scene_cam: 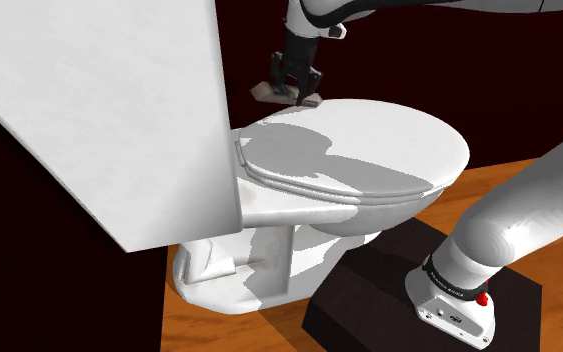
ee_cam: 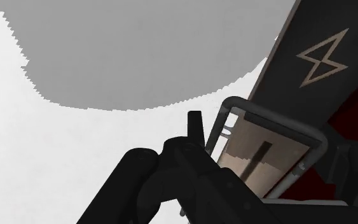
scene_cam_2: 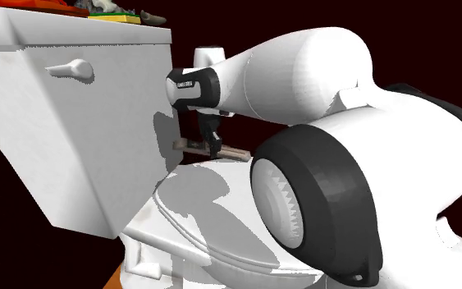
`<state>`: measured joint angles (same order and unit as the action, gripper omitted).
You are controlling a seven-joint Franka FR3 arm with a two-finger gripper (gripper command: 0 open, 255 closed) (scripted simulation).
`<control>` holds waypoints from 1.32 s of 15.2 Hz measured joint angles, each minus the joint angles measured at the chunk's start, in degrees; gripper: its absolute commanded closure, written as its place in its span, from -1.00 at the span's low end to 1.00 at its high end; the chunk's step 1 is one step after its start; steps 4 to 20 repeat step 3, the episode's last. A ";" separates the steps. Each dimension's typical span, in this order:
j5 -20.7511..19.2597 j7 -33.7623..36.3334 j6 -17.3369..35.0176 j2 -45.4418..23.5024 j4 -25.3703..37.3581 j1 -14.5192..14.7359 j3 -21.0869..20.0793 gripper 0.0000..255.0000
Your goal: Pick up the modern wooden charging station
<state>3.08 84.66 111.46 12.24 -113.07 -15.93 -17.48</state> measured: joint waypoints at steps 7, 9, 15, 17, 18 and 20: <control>-0.08 -0.09 -1.91 -0.18 2.10 -0.09 0.12 1.00; -0.08 -0.09 -1.91 -0.18 2.10 -0.09 0.12 1.00; -0.08 -0.09 -1.91 -0.18 2.10 -0.09 0.12 1.00; -0.08 -0.09 -1.91 -0.18 2.10 -0.09 0.12 1.00; -0.08 -0.09 -1.91 -0.18 2.10 -0.09 0.12 1.00; -0.08 -0.09 -1.91 -0.18 2.10 -0.09 0.12 1.00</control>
